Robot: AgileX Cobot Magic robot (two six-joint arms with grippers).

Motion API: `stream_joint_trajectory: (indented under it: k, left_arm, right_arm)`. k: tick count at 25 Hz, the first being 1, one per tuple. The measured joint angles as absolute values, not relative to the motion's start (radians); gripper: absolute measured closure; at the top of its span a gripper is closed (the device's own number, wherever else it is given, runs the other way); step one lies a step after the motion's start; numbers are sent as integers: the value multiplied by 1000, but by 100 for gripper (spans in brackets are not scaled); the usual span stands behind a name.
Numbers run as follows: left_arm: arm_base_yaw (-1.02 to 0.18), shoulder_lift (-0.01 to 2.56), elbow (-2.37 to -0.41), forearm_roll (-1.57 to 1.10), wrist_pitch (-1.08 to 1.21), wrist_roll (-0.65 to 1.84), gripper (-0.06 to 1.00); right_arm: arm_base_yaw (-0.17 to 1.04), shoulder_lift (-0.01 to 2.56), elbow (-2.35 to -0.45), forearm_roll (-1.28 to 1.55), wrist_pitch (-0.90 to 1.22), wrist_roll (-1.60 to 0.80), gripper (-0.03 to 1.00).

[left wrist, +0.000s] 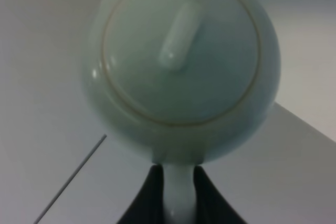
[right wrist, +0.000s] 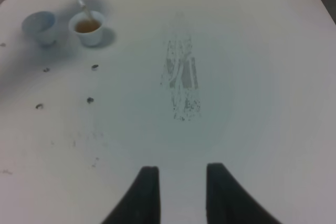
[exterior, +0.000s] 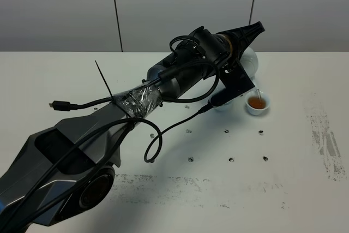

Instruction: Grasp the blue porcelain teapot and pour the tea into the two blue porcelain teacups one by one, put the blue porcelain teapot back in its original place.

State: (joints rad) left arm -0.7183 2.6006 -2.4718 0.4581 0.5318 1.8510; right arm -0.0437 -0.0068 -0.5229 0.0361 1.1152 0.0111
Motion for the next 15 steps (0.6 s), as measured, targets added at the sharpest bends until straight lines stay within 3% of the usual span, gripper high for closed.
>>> stream_joint_trajectory:
  k: [15]
  left_arm:
    - [-715, 2601, -2472, 421, 560, 1795, 84]
  right_arm:
    - [-44, -7, -523, 36, 1115, 11, 73]
